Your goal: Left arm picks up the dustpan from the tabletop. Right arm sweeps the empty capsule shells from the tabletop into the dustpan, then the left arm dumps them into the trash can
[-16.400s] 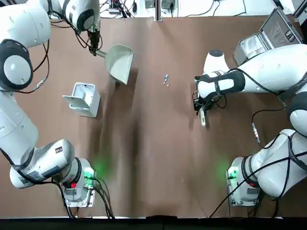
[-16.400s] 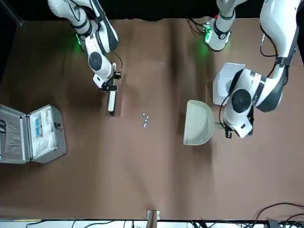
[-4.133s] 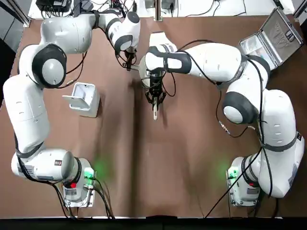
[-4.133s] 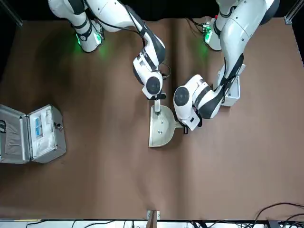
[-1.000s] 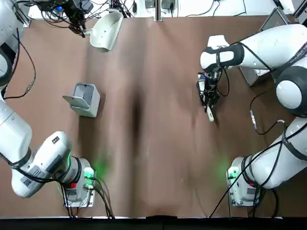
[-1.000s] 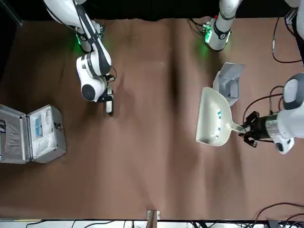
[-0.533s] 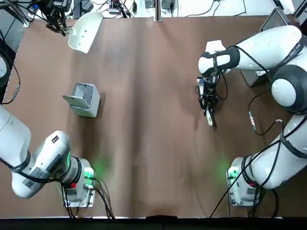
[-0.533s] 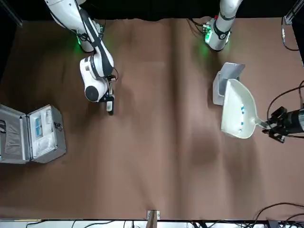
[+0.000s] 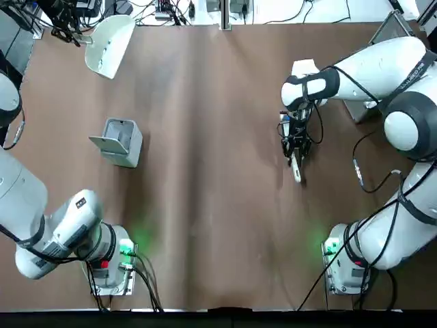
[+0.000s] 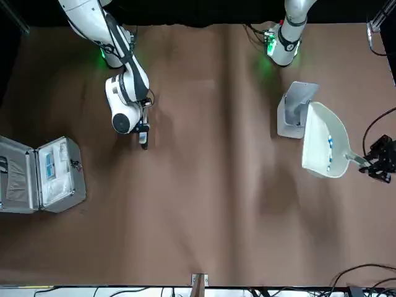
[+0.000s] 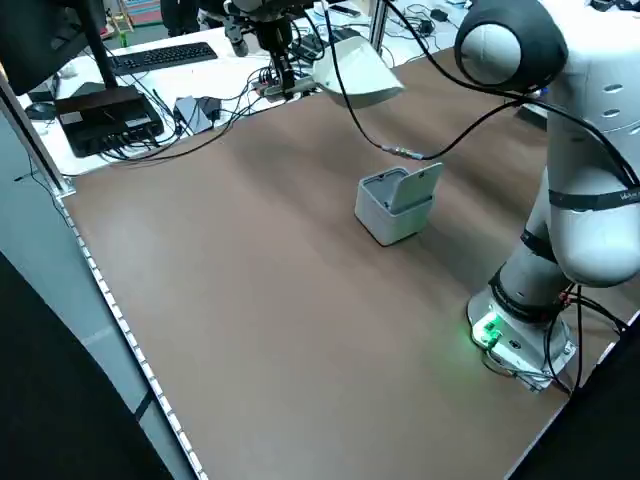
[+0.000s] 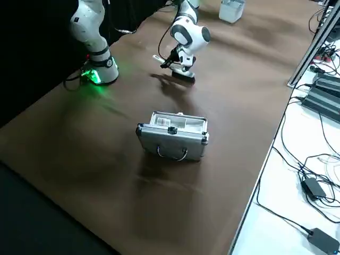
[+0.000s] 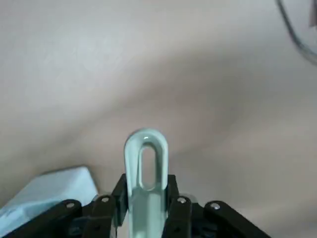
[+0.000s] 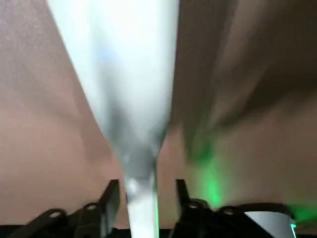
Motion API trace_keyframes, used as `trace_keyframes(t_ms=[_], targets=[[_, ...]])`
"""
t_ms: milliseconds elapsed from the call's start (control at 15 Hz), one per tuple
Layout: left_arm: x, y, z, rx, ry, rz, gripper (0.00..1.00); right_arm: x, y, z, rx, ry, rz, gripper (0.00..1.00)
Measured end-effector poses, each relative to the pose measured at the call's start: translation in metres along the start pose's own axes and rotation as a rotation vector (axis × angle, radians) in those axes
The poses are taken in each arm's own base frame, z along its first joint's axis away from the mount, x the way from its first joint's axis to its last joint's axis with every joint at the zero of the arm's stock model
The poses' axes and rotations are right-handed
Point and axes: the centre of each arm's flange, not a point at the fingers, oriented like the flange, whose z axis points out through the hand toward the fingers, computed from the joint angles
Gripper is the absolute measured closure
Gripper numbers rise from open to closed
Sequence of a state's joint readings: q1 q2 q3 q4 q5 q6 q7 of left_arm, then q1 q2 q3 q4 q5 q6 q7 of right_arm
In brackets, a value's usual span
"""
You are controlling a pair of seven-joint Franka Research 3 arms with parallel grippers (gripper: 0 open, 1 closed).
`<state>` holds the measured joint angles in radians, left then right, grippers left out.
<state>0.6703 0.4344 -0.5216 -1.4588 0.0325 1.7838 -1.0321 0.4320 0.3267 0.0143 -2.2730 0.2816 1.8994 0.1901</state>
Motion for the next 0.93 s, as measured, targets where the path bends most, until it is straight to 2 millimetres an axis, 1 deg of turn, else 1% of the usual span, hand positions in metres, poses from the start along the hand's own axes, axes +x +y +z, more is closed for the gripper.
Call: trace_keyframes(t_ms=[200, 267, 333, 400, 467, 533, 600, 733, 933], targets=[[0.007, -0.005, 0.010, -0.047, 0.054, 0.008, 0.66, -0.004, -0.004, -0.009, -0.003, -0.037, -0.008, 0.22], [0.007, -0.006, 0.015, -0.057, 0.065, 0.009, 0.66, -0.005, -0.006, -0.016, -0.004, -0.053, -0.012, 0.20], [0.006, -0.007, 0.019, -0.066, 0.075, 0.011, 0.66, -0.007, -0.008, -0.026, -0.003, -0.067, -0.017, 0.20], [0.006, -0.008, 0.022, -0.077, 0.087, 0.014, 0.66, -0.008, -0.010, -0.037, -0.002, -0.077, -0.023, 0.14], [0.005, -0.010, 0.025, -0.085, 0.100, 0.023, 0.66, -0.010, -0.011, -0.050, 0.002, -0.085, -0.027, 0.06], [0.005, -0.013, 0.027, -0.086, 0.111, 0.043, 0.66, -0.011, -0.010, -0.067, 0.010, -0.087, -0.029, 0.02], [0.007, -0.024, 0.028, -0.094, 0.105, 0.068, 0.66, -0.009, 0.003, -0.110, 0.047, -0.061, -0.019, 0.02], [0.012, -0.037, 0.027, -0.120, 0.067, 0.092, 0.66, -0.006, 0.033, -0.163, 0.108, -0.005, 0.011, 0.02], [0.017, -0.052, 0.029, -0.161, 0.028, 0.113, 0.66, -0.008, 0.091, -0.240, 0.200, 0.102, 0.068, 0.02]])
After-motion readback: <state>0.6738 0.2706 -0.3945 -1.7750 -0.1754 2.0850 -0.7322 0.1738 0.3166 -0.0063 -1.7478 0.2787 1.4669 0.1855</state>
